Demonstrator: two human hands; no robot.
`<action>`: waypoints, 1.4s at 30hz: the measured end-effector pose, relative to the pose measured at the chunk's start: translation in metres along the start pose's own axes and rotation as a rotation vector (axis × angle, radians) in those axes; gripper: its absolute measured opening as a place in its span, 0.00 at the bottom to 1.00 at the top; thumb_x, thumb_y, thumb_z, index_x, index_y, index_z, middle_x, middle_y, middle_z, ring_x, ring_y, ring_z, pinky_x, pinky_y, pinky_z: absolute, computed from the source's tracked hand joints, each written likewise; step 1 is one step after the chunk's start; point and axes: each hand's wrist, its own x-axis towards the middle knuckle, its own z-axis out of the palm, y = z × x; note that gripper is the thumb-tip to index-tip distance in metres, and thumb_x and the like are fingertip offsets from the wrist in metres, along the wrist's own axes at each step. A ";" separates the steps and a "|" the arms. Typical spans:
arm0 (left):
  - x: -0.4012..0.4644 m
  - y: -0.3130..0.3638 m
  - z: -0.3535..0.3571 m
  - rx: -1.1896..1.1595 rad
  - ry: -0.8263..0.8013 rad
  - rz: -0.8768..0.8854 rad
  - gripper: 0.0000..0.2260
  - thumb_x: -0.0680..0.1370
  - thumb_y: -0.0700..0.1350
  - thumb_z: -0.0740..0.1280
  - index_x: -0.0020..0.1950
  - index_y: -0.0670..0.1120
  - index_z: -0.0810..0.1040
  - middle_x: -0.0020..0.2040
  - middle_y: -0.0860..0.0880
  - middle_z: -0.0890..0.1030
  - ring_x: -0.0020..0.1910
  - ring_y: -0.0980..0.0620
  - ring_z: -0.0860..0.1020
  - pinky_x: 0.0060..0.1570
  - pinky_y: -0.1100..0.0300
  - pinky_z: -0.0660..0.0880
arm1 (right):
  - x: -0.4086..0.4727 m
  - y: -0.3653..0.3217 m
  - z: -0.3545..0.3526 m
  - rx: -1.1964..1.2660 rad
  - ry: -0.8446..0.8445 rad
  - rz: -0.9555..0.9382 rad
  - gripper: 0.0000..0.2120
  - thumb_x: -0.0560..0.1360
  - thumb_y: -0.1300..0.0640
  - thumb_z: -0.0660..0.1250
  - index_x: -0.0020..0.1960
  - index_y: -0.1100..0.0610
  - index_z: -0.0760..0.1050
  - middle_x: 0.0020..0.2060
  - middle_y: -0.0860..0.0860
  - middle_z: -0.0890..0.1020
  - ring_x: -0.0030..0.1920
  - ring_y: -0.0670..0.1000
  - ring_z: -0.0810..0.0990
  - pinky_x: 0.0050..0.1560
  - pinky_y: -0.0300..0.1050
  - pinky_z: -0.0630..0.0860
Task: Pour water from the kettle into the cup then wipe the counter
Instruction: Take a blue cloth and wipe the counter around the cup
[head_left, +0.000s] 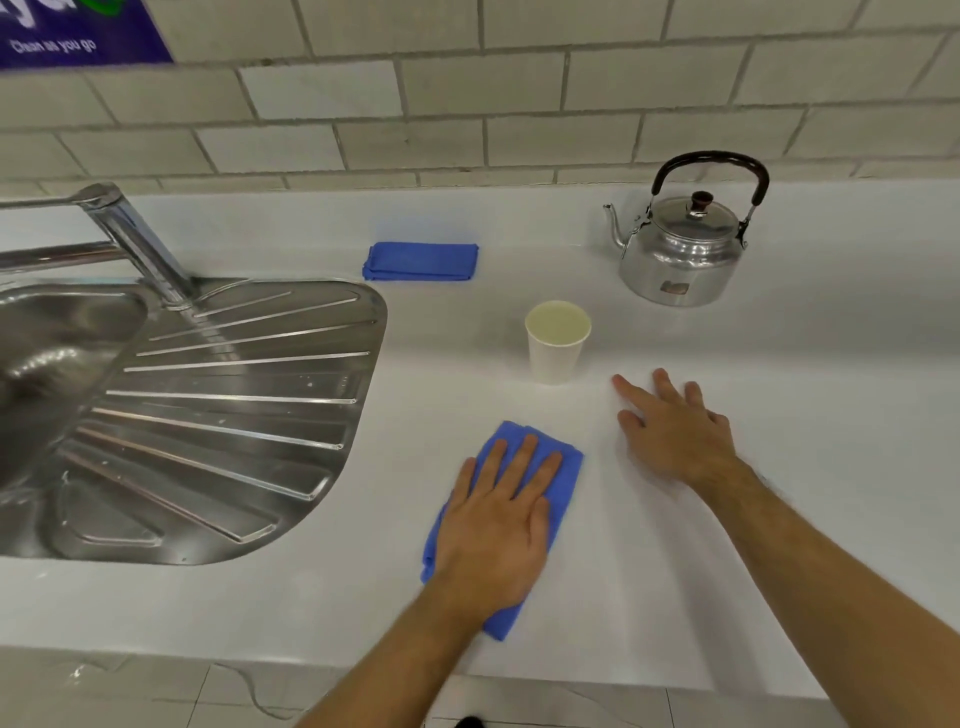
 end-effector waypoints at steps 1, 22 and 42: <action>-0.007 -0.015 -0.003 0.021 0.016 -0.046 0.26 0.79 0.55 0.39 0.79 0.60 0.46 0.80 0.56 0.46 0.79 0.50 0.44 0.76 0.50 0.40 | -0.001 0.000 0.000 0.001 0.001 -0.007 0.24 0.83 0.43 0.46 0.77 0.35 0.47 0.80 0.49 0.47 0.79 0.60 0.45 0.73 0.61 0.54; 0.029 0.075 0.014 -0.082 0.086 -0.302 0.30 0.80 0.60 0.42 0.79 0.50 0.39 0.79 0.45 0.38 0.78 0.42 0.37 0.76 0.49 0.36 | 0.003 0.000 -0.007 0.063 -0.066 -0.012 0.24 0.82 0.44 0.48 0.78 0.36 0.49 0.80 0.50 0.45 0.79 0.60 0.43 0.74 0.62 0.51; -0.062 -0.042 -0.008 -0.007 0.076 -0.345 0.32 0.77 0.64 0.39 0.79 0.53 0.43 0.81 0.49 0.44 0.79 0.49 0.45 0.77 0.51 0.44 | 0.004 0.027 -0.030 0.181 -0.068 -0.051 0.22 0.82 0.52 0.48 0.76 0.44 0.60 0.74 0.53 0.68 0.71 0.58 0.67 0.69 0.56 0.61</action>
